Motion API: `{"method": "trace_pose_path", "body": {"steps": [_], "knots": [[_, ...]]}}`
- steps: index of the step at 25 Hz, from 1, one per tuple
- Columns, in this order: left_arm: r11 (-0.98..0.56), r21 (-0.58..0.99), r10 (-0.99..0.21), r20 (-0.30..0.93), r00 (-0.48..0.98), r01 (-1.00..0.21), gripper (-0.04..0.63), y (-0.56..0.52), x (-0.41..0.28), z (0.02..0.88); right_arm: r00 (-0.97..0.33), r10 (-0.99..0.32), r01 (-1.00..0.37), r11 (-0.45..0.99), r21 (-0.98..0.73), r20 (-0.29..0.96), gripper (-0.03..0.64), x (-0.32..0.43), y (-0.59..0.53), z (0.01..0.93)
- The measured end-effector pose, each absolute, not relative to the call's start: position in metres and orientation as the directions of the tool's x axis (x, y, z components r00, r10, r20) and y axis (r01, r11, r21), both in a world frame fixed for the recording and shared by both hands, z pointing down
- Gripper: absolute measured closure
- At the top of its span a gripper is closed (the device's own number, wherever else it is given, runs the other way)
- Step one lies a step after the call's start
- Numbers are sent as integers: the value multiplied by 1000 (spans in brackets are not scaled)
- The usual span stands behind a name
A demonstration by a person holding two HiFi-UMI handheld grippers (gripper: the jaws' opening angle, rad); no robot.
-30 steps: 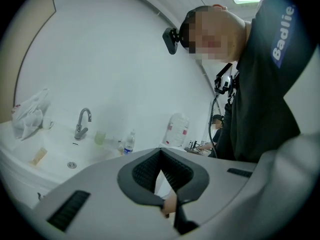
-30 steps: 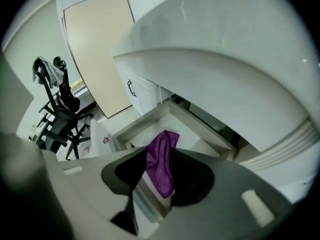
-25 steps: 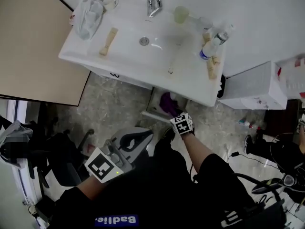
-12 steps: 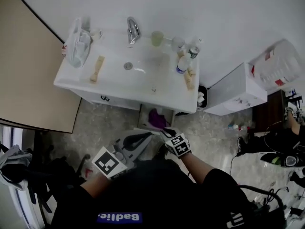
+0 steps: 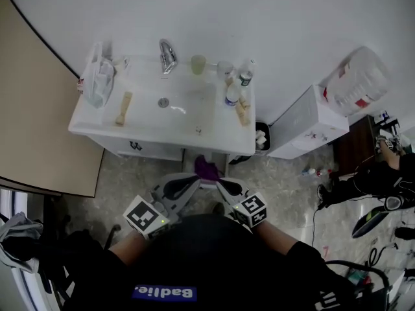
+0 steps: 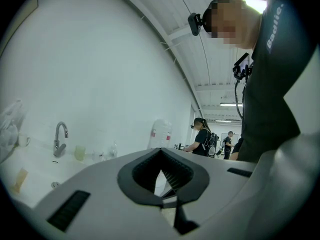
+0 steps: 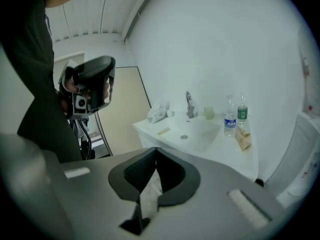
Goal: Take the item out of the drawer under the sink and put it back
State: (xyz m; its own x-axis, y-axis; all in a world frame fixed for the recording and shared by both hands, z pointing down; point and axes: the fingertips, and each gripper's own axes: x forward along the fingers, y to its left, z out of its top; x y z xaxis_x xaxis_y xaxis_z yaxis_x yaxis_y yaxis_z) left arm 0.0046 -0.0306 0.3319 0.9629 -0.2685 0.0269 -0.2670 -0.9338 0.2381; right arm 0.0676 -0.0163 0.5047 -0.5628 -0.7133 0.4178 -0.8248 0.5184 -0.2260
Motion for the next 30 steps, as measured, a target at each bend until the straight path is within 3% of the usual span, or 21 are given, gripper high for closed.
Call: {"method": "trace_pose_path", "body": {"steps": [13, 30], "knots": [[-949, 220, -220, 48, 974, -225, 601, -20, 15, 326, -585, -792, -810, 561, -173, 172, 615, 66, -4, 383], [-952, 228, -193, 73, 979, -204, 600, -9, 29, 339, -595, -790, -802, 575, -162, 144, 615, 62, 4, 372]]}}
